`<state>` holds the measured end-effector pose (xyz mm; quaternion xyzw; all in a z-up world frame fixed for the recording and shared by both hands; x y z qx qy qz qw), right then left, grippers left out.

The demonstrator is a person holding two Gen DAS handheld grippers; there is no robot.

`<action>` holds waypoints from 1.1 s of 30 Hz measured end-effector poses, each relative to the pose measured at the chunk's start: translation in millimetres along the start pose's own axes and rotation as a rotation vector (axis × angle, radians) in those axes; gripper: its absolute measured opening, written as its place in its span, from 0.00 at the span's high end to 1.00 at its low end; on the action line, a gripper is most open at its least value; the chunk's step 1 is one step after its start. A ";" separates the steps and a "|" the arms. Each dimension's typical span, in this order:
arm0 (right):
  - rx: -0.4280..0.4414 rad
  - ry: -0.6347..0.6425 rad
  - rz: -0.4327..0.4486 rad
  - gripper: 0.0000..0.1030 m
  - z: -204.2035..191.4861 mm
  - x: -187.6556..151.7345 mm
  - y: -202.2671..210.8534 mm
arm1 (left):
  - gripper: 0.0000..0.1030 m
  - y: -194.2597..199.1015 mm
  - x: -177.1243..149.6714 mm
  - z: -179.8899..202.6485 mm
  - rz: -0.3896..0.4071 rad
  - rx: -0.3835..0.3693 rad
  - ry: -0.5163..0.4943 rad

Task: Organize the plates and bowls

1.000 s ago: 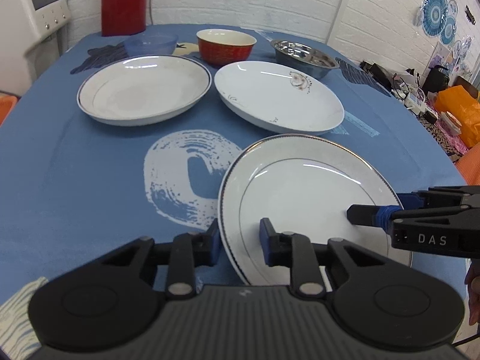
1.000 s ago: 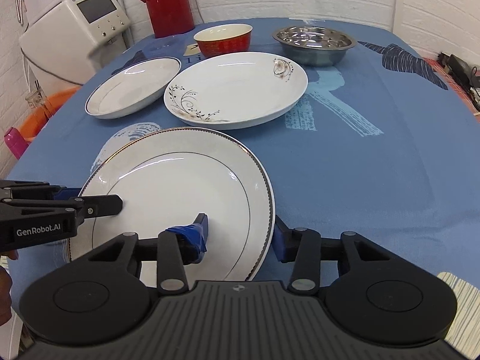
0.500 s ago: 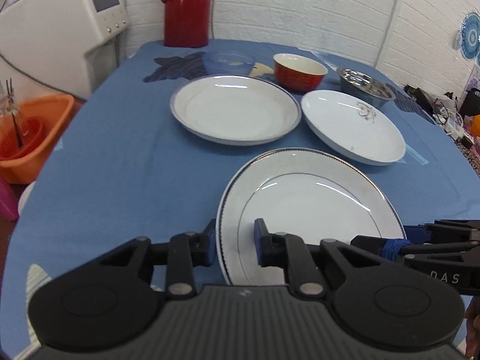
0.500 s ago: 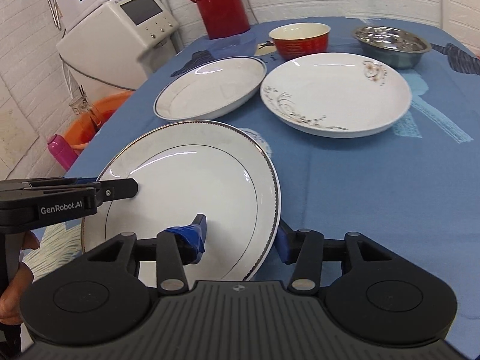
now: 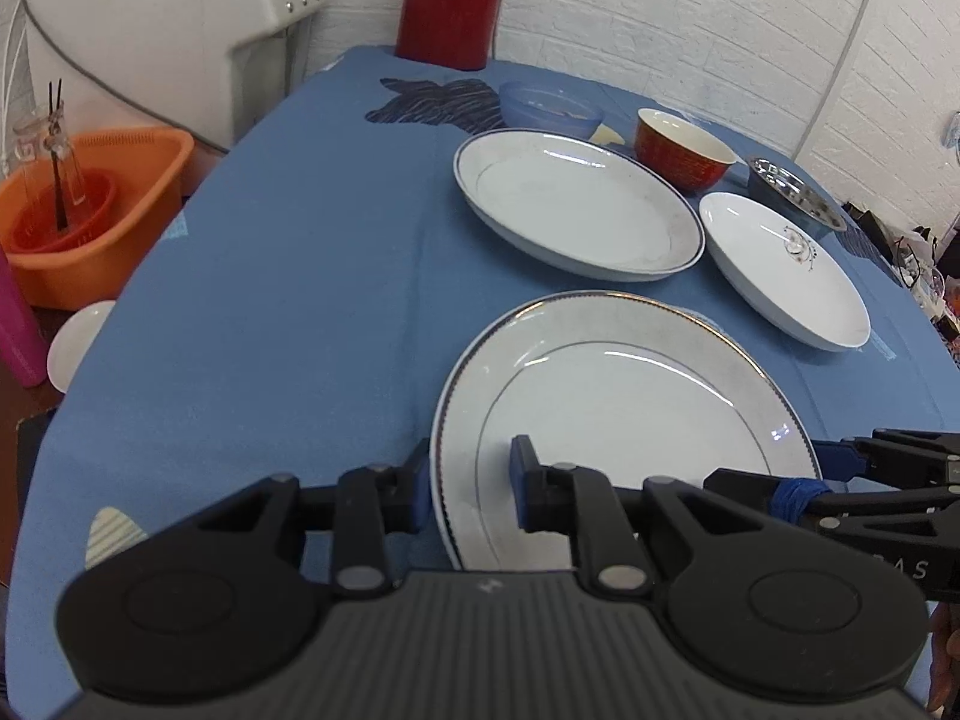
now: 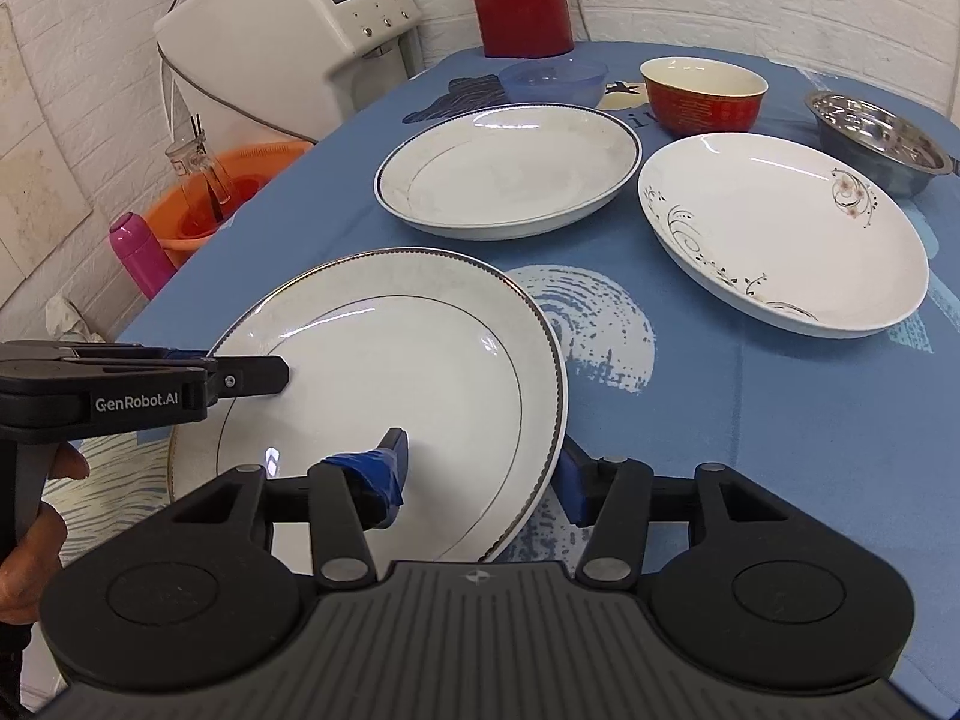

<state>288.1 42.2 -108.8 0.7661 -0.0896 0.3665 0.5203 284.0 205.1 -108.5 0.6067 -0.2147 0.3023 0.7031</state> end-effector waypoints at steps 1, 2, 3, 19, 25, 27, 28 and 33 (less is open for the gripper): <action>-0.008 0.005 -0.013 0.64 -0.6 1.5 -0.9 | 0.85 0.1 0.1 0.6 -0.001 0.003 -0.001; -0.002 -0.003 -0.030 0.64 0.3 3.3 -0.7 | 0.85 -0.3 0.9 0.2 -0.009 0.000 0.009; 0.015 -0.029 -0.037 0.64 3.3 4.8 1.6 | 0.85 -0.2 1.4 -0.9 -0.024 -0.009 0.020; -0.163 -0.232 0.172 0.61 108.4 42.8 84.6 | 0.40 37.2 68.7 0.7 0.133 -0.024 0.003; -0.046 -0.174 0.177 0.61 98.1 104.3 57.3 | 0.40 2.4 122.5 -3.5 0.108 0.019 0.013; -0.036 -0.112 0.152 0.60 89.6 130.7 33.4 | 0.40 -12.2 135.0 -7.3 0.075 0.024 0.029; -0.025 -0.081 0.133 0.60 85.4 142.3 18.3 | 0.40 -18.1 138.7 -8.1 0.065 0.024 0.034; -0.035 0.023 0.007 0.60 71.3 173.4 -60.3 | 0.40 -50.3 146.0 -9.6 0.008 0.053 0.017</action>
Point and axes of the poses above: each gripper's, at about its wrist camera, not at the fingertips, and y roughly against the way its jaws point, z to its right, x to its top, the point moved 7 cm from there along -y, roughly the way its jaws point, and after that the axes turned 1 degree about -y, right-handed, at the moved point
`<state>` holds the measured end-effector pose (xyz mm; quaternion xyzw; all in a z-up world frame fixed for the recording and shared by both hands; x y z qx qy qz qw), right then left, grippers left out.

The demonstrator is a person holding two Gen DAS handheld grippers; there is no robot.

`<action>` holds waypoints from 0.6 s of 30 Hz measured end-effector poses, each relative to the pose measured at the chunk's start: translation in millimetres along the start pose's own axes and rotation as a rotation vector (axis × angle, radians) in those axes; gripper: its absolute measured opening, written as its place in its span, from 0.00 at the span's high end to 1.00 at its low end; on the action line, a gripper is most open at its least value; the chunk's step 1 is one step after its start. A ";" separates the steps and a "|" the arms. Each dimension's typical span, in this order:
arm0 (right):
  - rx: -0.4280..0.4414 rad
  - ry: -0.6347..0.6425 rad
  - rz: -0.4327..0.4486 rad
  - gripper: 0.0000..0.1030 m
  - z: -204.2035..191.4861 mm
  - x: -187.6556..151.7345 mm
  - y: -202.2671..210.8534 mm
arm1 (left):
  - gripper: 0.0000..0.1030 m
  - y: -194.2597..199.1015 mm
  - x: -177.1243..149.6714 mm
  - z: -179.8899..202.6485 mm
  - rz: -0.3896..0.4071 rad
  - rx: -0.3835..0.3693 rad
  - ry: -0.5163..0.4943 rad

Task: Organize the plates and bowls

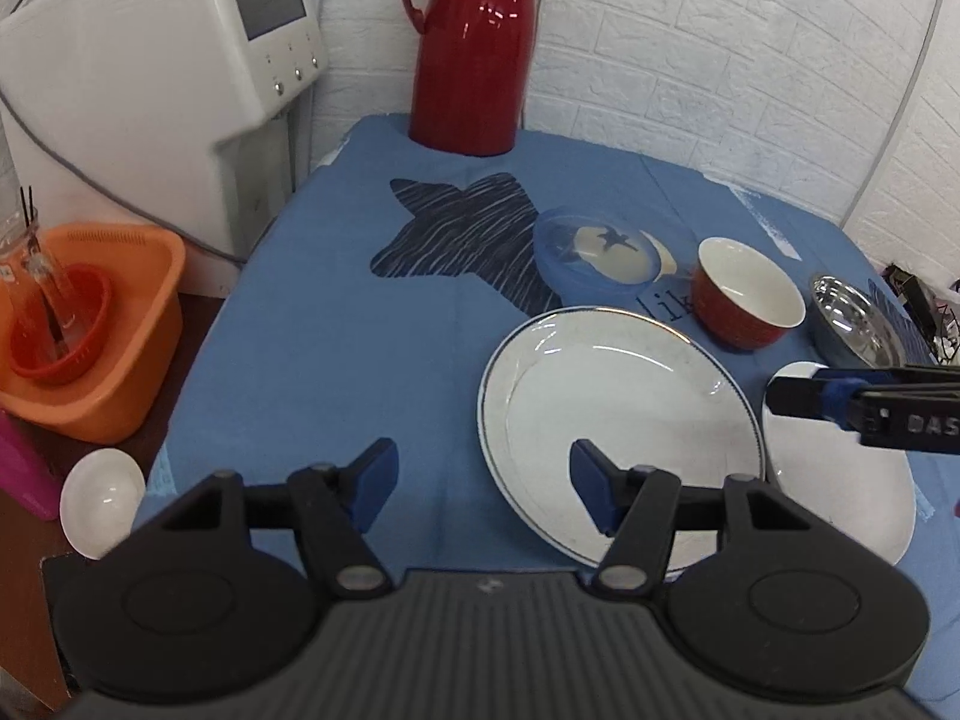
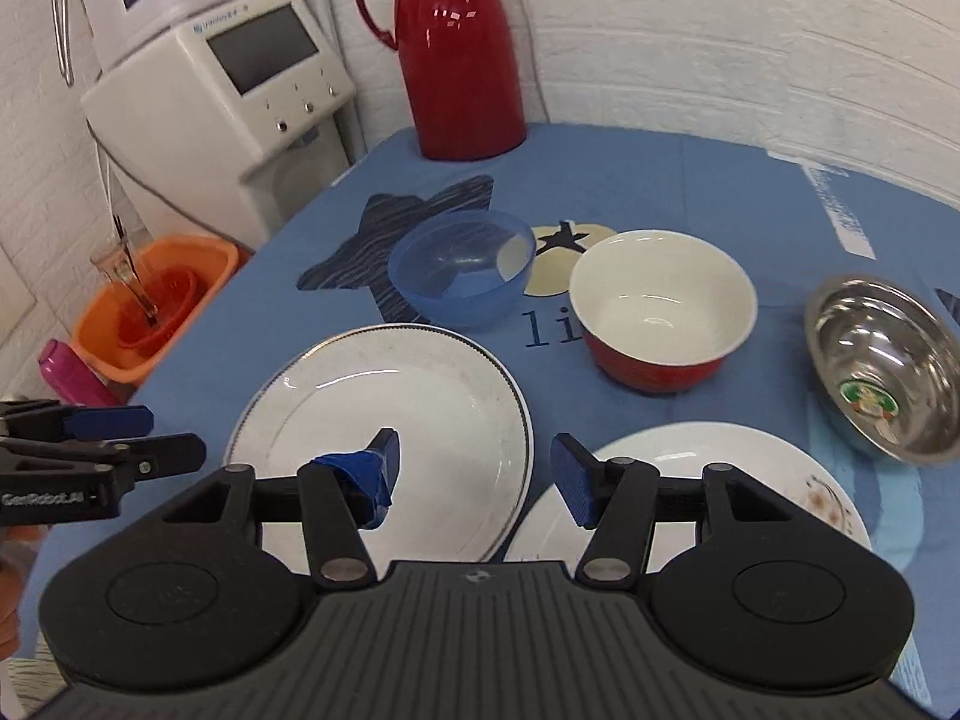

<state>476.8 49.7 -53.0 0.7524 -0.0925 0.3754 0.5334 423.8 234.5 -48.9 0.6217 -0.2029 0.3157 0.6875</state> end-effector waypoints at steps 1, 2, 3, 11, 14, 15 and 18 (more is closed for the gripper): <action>-0.013 0.012 -0.019 0.60 -0.9 3.3 -12.0 | 0.40 -5.8 0.8 -0.5 -0.010 -0.007 0.006; -0.022 0.028 -0.038 0.60 -2.3 4.7 -23.5 | 0.40 -12.1 1.2 -1.4 -0.022 -0.017 0.011; -0.026 0.041 -0.056 0.60 -3.2 5.3 -32.6 | 0.40 -17.2 1.6 -1.9 -0.031 -0.023 0.015; -0.034 0.022 -0.096 0.55 -7.6 -6.7 -49.7 | 0.40 -47.8 -2.4 -3.4 -0.084 -0.038 0.007; -0.004 -0.019 -0.089 0.53 -13.7 -6.5 -50.2 | 0.40 -50.6 -4.3 -5.4 -0.081 -0.034 0.001; 0.008 -0.016 -0.092 0.53 -17.7 -6.3 -50.9 | 0.40 -51.3 -4.9 -6.2 -0.081 -0.030 0.001; 0.012 0.020 -0.121 0.52 -22.8 -9.2 -57.8 | 0.40 -53.9 -8.7 -6.7 -0.095 -0.042 -0.001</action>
Point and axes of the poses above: each gripper's, at about its wrist camera, not at the fingertips, and y roughly against the way its jaws point, z to its right, x to its top, the point moved 7 cm from there along -y, roughly the way its jaws point, and after that the axes turned 1 degree about -y, right-handed, at the moved point
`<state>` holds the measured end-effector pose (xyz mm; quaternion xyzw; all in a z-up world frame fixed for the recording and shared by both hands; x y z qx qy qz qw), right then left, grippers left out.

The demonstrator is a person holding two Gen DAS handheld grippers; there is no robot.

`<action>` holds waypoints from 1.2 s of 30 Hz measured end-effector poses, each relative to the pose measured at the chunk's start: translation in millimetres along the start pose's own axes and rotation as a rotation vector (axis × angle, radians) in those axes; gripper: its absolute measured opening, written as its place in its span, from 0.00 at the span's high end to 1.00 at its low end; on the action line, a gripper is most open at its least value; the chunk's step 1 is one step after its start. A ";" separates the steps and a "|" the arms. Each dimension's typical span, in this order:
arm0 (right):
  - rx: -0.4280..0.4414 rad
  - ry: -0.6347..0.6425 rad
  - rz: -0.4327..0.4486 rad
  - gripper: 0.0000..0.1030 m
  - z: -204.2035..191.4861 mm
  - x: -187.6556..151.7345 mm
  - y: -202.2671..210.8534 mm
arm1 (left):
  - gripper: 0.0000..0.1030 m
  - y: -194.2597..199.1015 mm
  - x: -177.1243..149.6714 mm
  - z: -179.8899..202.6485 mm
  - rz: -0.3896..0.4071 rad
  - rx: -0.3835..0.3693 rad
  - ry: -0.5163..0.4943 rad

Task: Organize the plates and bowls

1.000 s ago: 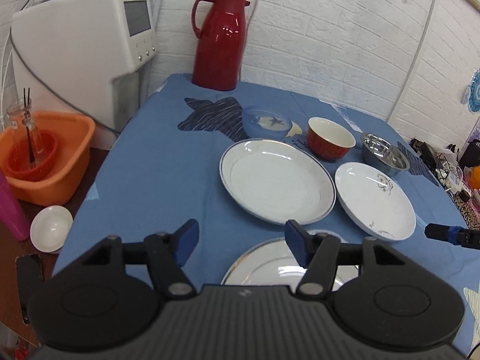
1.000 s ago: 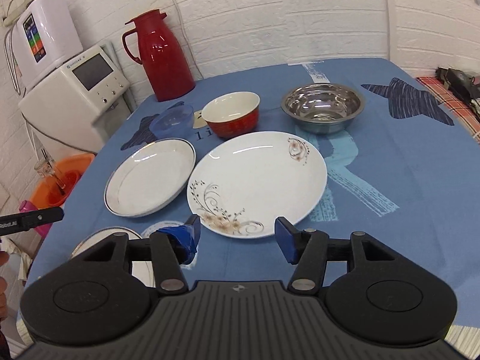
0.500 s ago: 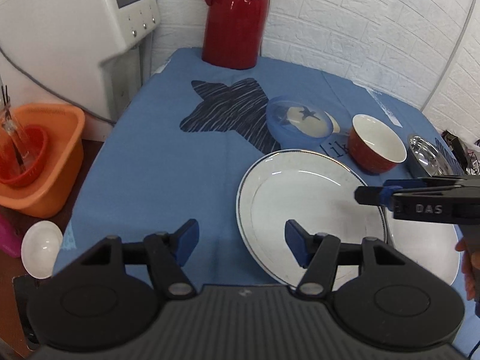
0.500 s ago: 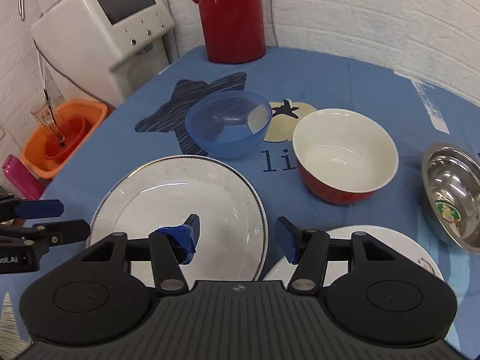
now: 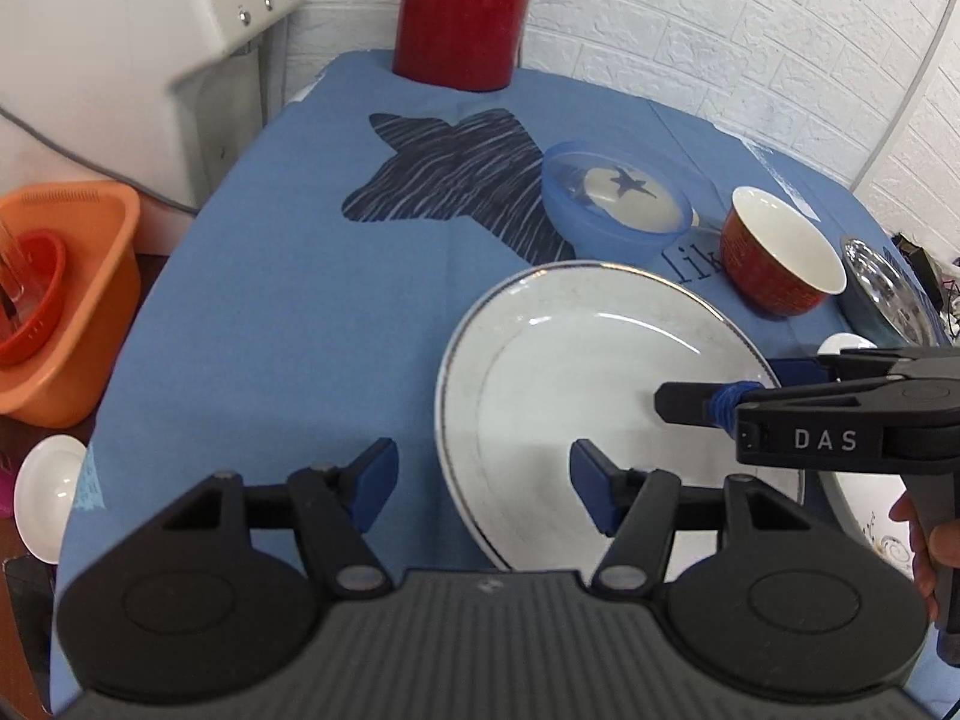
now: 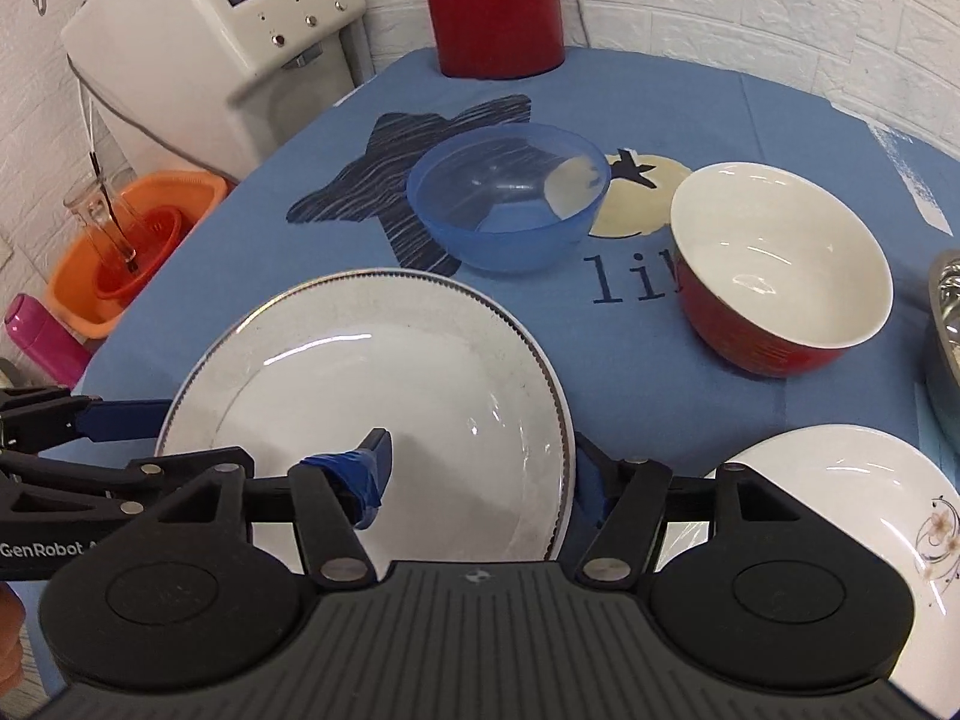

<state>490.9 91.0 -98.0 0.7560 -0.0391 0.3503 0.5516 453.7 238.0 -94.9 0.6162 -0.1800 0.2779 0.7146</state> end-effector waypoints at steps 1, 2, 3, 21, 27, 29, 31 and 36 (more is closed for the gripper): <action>0.004 0.010 0.015 0.52 0.0 -1.1 0.2 | 0.40 -1.4 -1.8 -0.2 -0.008 0.001 0.002; 0.006 0.020 0.028 0.51 -0.4 -2.5 0.3 | 0.40 -2.6 -3.8 -1.0 -0.012 0.001 0.002; 0.007 0.032 0.038 0.50 -1.1 -4.1 0.2 | 0.40 -3.5 -5.1 -1.7 -0.012 0.003 0.003; 0.058 -0.047 0.088 0.85 4.0 -21.4 15.0 | 0.88 3.1 -2.9 -6.8 0.009 0.038 0.063; 0.083 -0.090 0.139 0.79 -6.7 -23.6 36.6 | 0.88 30.7 -1.0 -4.3 0.059 0.053 0.015; 0.092 -0.102 0.151 0.78 -8.5 -26.9 46.3 | 0.88 39.7 -3.1 -2.6 0.067 0.061 0.011; 0.090 -0.101 0.164 0.78 -8.8 -31.9 53.8 | 0.88 50.5 -6.4 -1.7 0.080 0.042 0.019; 0.120 -0.157 0.171 0.77 -13.0 -54.0 74.5 | 0.88 75.7 -25.2 8.2 0.086 0.024 0.006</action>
Point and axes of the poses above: each gripper's, at about its wrist camera, not at the fingertips, and y roughly against the way its jaws point, z to its right, x to its top, the point moved 7 cm from there along -y, roughly the way its jaws point, and after that the axes turned 1 degree about -y, right-handed, at the moved point
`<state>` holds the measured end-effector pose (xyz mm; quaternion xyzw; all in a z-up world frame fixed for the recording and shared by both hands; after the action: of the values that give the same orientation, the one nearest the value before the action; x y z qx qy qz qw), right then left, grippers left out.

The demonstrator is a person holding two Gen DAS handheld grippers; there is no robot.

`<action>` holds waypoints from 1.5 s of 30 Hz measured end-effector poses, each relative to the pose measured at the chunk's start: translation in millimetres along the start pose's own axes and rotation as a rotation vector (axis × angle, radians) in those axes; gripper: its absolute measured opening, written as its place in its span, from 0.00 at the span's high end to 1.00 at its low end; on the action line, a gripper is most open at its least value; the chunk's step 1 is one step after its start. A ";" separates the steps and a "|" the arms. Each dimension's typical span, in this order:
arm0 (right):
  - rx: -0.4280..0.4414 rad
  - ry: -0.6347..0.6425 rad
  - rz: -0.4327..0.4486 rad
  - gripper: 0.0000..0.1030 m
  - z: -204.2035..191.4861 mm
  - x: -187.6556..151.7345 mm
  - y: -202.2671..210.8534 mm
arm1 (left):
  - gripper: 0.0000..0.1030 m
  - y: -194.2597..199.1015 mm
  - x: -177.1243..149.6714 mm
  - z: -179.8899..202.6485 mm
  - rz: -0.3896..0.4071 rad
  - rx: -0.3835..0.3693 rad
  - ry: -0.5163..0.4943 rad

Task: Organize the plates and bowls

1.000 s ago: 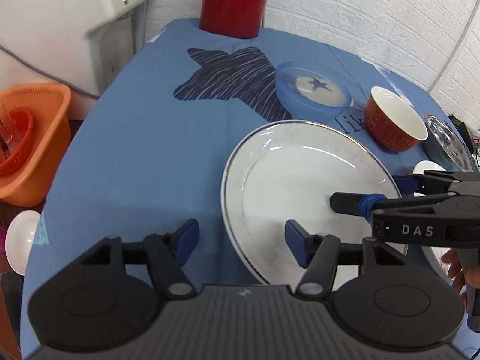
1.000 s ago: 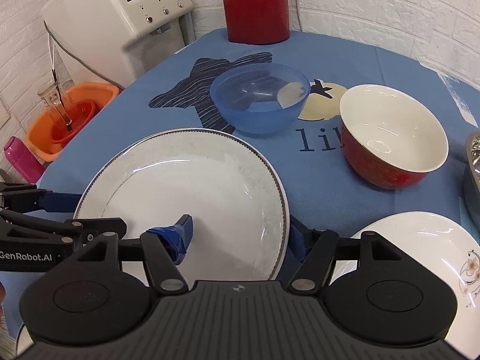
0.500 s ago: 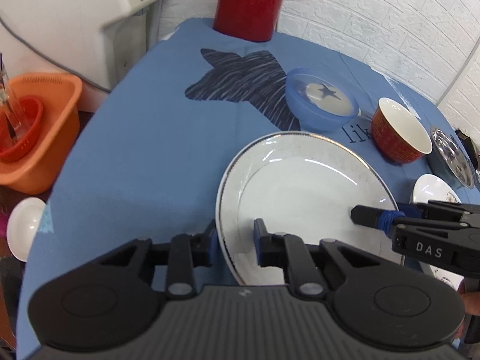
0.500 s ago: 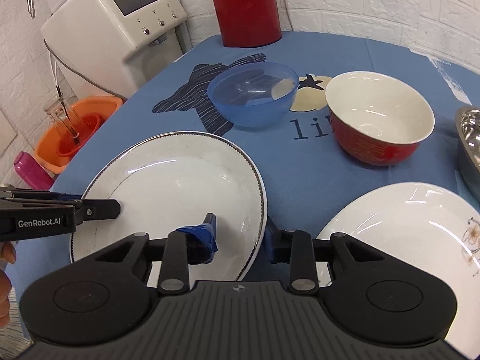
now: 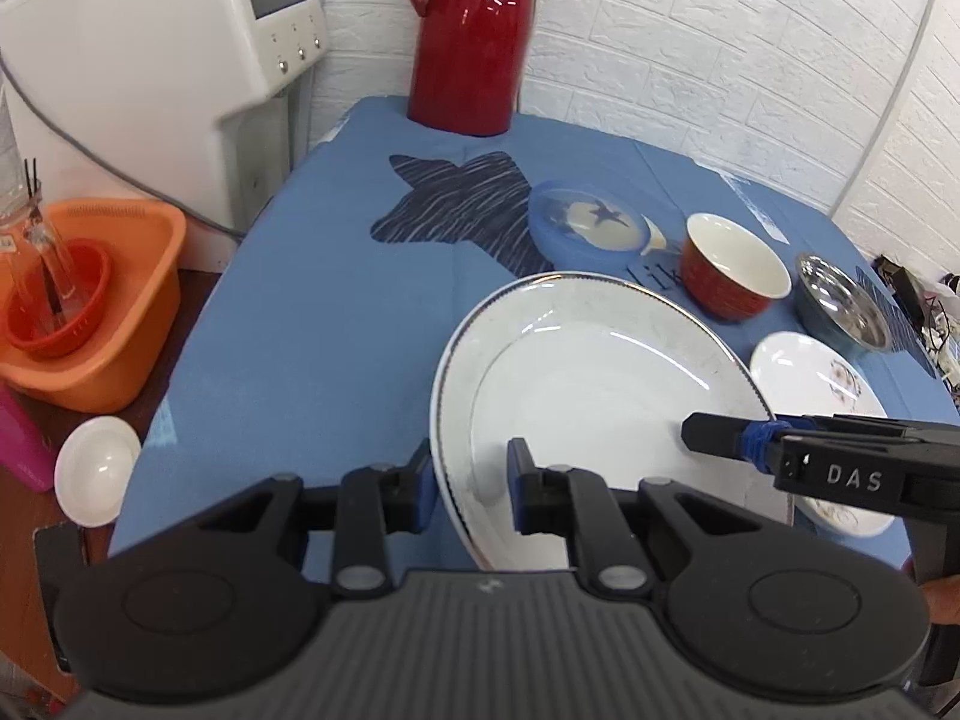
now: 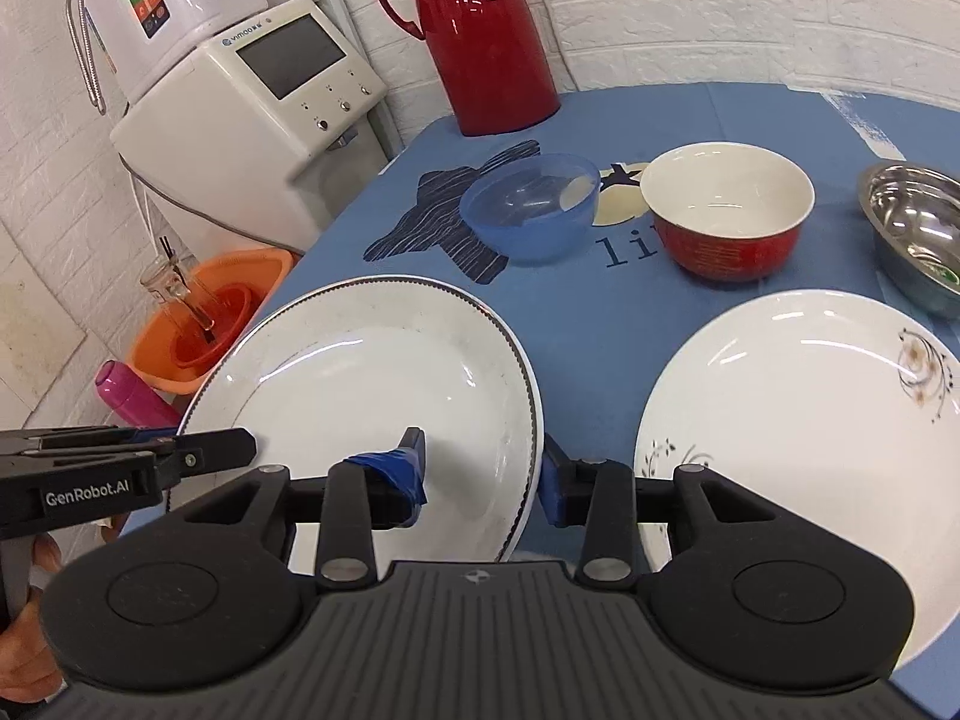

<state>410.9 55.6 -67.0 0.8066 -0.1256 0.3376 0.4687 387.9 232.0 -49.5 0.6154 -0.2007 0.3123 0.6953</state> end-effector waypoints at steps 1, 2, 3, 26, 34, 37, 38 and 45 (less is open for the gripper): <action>-0.004 0.012 -0.003 0.76 -3.0 -4.9 4.2 | 0.88 4.6 -4.7 1.6 -0.002 0.003 -0.003; -0.015 0.025 -0.016 0.76 -5.1 -11.5 6.8 | 0.88 9.4 -11.3 2.9 -0.002 0.001 0.001; -0.021 0.023 -0.021 0.75 -5.8 -17.9 9.7 | 0.88 13.9 -16.6 4.5 -0.001 -0.003 0.000; -0.034 0.036 -0.015 0.69 -16.4 -98.8 48.4 | 0.54 57.1 -116.7 23.3 -0.007 -0.097 -0.007; -0.041 -0.001 -0.015 0.70 -7.6 -99.7 46.6 | 0.45 67.3 -114.2 18.0 -0.018 -0.161 0.033; -0.047 0.000 -0.022 0.70 -7.5 -98.7 44.7 | 0.44 67.3 -112.2 12.0 -0.027 -0.132 0.029; -0.051 0.004 -0.021 0.70 -7.7 -98.7 44.9 | 0.44 65.5 -112.6 9.8 -0.034 -0.132 0.030; -0.050 0.007 -0.016 0.70 -6.3 -97.1 51.1 | 0.43 81.7 -107.4 9.9 0.022 -0.117 -0.009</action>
<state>309.8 22.8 -95.0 0.7944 -0.1259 0.3334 0.4919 255.5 206.1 -59.5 0.5726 -0.2286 0.3049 0.7259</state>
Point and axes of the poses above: each gripper's, at about its wrist camera, not at the fingertips, and y roughly against the way its jaws point, z to its right, x to its top, the point moved 7 cm from there along -y, roughly the way its jaws point, and after that the axes turned 1 degree about -y, right-handed, at the moved point
